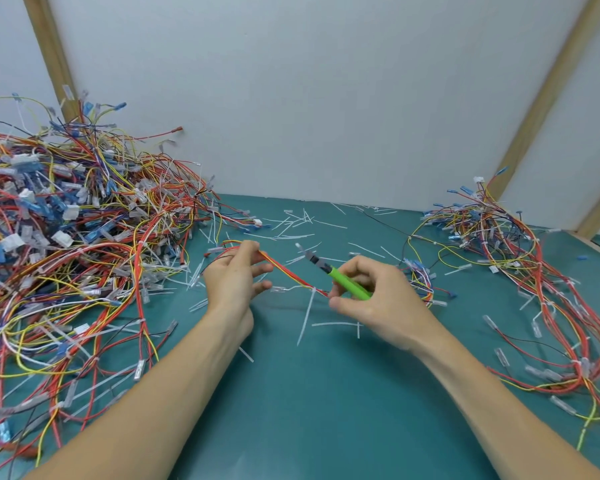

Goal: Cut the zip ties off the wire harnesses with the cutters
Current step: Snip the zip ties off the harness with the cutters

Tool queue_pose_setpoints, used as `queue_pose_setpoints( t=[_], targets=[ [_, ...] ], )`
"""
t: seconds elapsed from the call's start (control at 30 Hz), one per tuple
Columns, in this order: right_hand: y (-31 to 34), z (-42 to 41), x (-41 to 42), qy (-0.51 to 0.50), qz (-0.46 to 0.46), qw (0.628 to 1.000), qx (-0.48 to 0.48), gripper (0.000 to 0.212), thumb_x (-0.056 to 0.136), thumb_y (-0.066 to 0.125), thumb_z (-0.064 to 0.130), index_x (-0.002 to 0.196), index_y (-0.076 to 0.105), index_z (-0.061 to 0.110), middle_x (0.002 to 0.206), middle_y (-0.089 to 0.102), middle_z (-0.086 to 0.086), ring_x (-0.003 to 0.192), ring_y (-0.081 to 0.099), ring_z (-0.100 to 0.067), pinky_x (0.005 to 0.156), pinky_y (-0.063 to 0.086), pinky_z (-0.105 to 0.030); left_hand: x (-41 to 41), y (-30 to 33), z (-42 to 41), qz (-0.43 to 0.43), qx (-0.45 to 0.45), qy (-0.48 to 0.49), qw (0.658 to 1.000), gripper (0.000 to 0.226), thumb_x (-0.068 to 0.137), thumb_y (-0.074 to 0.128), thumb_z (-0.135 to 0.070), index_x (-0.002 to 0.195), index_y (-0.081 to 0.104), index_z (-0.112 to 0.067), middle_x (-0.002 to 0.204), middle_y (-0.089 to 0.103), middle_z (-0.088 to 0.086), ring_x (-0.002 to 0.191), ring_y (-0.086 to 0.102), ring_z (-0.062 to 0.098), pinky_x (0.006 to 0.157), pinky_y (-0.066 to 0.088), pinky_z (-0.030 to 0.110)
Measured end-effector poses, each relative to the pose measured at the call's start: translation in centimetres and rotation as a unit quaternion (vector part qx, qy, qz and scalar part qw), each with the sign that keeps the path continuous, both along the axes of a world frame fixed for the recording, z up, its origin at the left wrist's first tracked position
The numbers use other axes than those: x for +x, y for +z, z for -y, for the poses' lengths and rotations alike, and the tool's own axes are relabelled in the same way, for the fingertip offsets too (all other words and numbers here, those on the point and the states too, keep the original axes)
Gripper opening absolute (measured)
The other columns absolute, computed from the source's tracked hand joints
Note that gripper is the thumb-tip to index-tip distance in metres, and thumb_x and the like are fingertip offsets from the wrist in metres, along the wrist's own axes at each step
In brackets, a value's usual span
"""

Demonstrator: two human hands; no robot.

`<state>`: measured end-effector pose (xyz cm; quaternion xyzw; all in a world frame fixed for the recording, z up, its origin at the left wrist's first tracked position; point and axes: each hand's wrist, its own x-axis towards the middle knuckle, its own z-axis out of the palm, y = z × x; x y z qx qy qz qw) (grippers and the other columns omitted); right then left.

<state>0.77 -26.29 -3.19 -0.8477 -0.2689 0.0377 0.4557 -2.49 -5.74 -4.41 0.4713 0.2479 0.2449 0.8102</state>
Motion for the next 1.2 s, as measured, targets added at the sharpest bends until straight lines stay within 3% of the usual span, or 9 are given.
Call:
queue_pose_setpoints(
  t=[0.2,0.3,0.4,0.5,0.63,0.77,0.87,1.07,1.2],
  targets=[
    [-0.9,-1.0,-0.5,-0.089,0.112,0.988,-0.053,0.033,0.076,0.087,0.033,0.093,0.058,0.032,0.089,0.071,0.018,0.088,0.066,-0.016,0.082,0.055,-0.043,0.1,-0.2,0.1,0.019,-0.02,-0.016,1.0,0.01,0.092,0.071,-0.017,0.086,0.067,-0.011,0.074,0.069,0.001,0.056,0.067,0.005,0.045,0.05,0.018],
    [-0.9,-1.0,-0.4,-0.088,0.111,0.989,-0.031,0.029,0.079,0.086,0.027,0.094,0.061,0.03,0.091,0.074,0.015,0.089,0.07,-0.014,0.083,0.056,-0.04,0.1,-0.1,0.2,0.008,-0.001,-0.036,0.999,0.011,0.09,0.074,-0.026,0.087,0.068,-0.016,0.077,0.074,-0.003,0.062,0.069,0.005,0.053,0.048,0.019],
    [-0.8,-1.0,-0.2,-0.073,0.066,0.994,0.047,0.024,0.082,0.084,0.014,0.092,0.066,0.025,0.084,0.076,0.011,0.079,0.07,-0.006,0.077,0.055,-0.026,0.2,-0.1,0.3,-0.001,0.02,-0.056,0.998,0.012,0.094,0.066,-0.035,0.092,0.069,-0.023,0.088,0.078,-0.006,0.074,0.071,0.005,0.068,0.043,0.026],
    [0.0,-0.8,0.2,-0.064,-0.014,0.985,0.159,0.022,0.083,0.082,0.002,0.091,0.067,0.015,0.078,0.075,0.007,0.071,0.067,-0.006,0.07,0.051,-0.017,0.0,0.1,0.6,0.037,0.013,-0.123,0.992,0.019,0.095,0.049,-0.019,0.101,0.068,-0.019,0.097,0.078,0.001,0.079,0.072,0.01,0.07,0.044,0.029],
    [0.6,-0.4,0.4,-0.049,-0.099,0.964,0.242,0.022,0.083,0.08,-0.002,0.09,0.067,0.014,0.072,0.072,0.007,0.068,0.064,-0.01,0.064,0.05,-0.016,-0.5,-0.3,2.2,0.046,0.242,-0.244,0.938,0.037,0.07,0.058,-0.015,0.103,0.073,-0.022,0.101,0.077,0.001,0.084,0.069,0.012,0.067,0.047,0.026],
    [0.7,0.0,0.5,-0.02,-0.133,0.965,0.227,0.018,0.082,0.082,0.002,0.089,0.068,0.012,0.07,0.069,0.009,0.064,0.061,-0.009,0.06,0.049,-0.013,-0.7,-0.7,3.1,0.083,0.334,-0.252,0.904,0.025,0.081,0.076,-0.034,0.106,0.077,-0.029,0.106,0.074,-0.01,0.09,0.064,0.011,0.082,0.048,0.028],
    [0.9,0.1,0.3,0.014,-0.163,0.969,0.188,0.021,0.079,0.086,0.006,0.095,0.071,0.009,0.075,0.069,0.007,0.07,0.064,-0.009,0.066,0.05,-0.013,-0.9,-0.3,2.5,0.118,0.327,-0.249,0.904,0.025,0.084,0.078,-0.034,0.105,0.078,-0.02,0.083,0.076,-0.014,0.075,0.061,0.004,0.076,0.044,0.017],
    [1.4,0.5,0.6,0.034,-0.228,0.954,0.192,0.031,0.069,0.088,0.015,0.094,0.07,0.015,0.077,0.068,0.006,0.07,0.065,-0.011,0.059,0.047,-0.014,-0.6,0.0,2.4,0.14,0.255,-0.251,0.923,0.031,0.083,0.069,-0.025,0.101,0.071,0.0,0.086,0.078,0.003,0.072,0.07,0.013,0.067,0.052,0.02],
    [1.1,0.5,0.6,0.023,-0.226,0.954,0.195,0.032,0.069,0.09,0.015,0.094,0.071,0.016,0.077,0.07,0.007,0.073,0.067,-0.011,0.058,0.048,-0.014,-0.6,0.3,2.4,0.138,0.23,-0.234,0.935,0.018,0.082,0.072,-0.028,0.086,0.072,-0.01,0.079,0.076,0.005,0.072,0.071,0.015,0.061,0.052,0.02]
  ],
)
